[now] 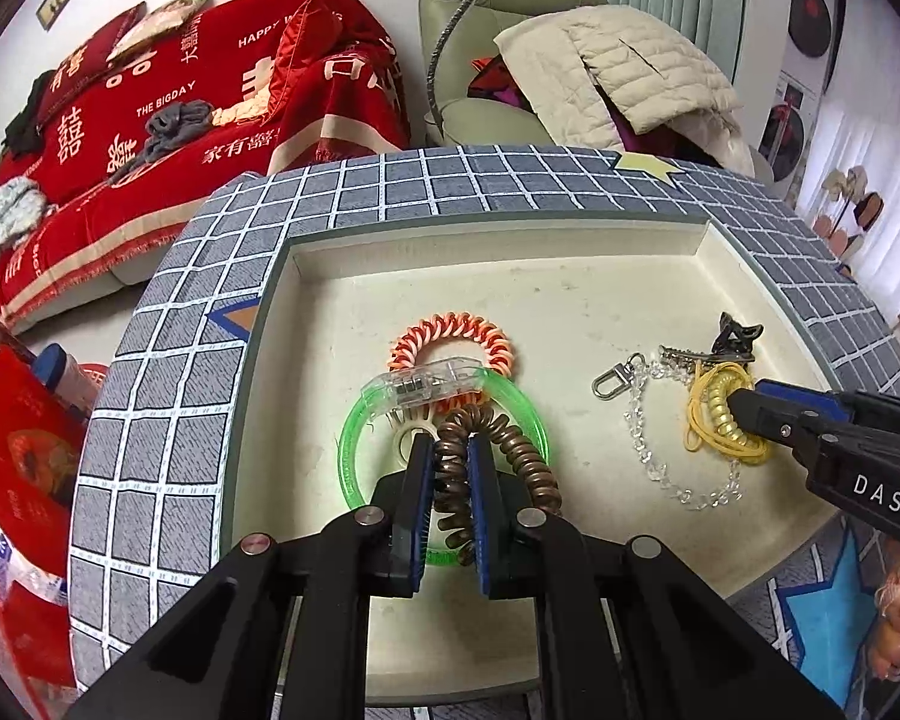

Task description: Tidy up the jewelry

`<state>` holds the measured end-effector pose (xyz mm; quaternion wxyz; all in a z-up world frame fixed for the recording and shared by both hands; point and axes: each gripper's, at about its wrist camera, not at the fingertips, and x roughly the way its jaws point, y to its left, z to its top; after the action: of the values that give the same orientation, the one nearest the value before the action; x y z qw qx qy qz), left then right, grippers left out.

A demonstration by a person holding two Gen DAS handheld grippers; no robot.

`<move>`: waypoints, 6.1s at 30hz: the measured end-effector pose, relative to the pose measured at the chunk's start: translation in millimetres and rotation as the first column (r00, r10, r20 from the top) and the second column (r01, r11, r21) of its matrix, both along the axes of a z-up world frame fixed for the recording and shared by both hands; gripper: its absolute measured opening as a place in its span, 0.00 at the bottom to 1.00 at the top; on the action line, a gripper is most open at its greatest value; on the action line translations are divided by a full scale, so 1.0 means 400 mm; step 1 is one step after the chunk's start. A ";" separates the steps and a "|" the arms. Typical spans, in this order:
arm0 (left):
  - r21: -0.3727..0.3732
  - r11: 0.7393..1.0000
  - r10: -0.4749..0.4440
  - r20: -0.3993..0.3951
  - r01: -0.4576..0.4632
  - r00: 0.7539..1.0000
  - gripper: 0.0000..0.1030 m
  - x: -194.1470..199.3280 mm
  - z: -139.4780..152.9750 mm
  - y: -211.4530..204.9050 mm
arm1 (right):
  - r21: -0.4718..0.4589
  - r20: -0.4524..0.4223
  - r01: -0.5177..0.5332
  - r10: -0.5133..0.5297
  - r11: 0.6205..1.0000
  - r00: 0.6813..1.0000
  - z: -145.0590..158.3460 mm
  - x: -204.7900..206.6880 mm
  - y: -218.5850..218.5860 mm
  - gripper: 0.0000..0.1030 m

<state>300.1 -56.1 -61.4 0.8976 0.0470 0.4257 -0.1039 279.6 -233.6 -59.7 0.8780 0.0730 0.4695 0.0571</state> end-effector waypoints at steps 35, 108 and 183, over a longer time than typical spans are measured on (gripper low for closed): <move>-0.006 0.998 0.059 0.099 -0.058 0.993 1.00 -0.114 0.108 0.038 | 0.029 0.100 0.032 -0.035 0.999 0.994 0.117 -0.136 -0.004 0.67; -0.027 0.978 0.204 0.301 -0.205 0.932 1.00 -0.552 0.195 0.118 | -0.165 0.396 0.171 -0.094 0.971 0.913 0.230 -0.564 0.093 1.00; -0.032 0.979 0.201 0.285 -0.200 0.937 1.00 -0.543 0.192 0.118 | -0.141 0.397 0.166 -0.097 0.976 0.913 0.223 -0.568 0.099 1.00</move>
<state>82.8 -8.8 15.2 0.9558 0.0169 0.2934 -0.0046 52.2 -194.0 29.7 0.9583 0.0157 0.2836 -0.0298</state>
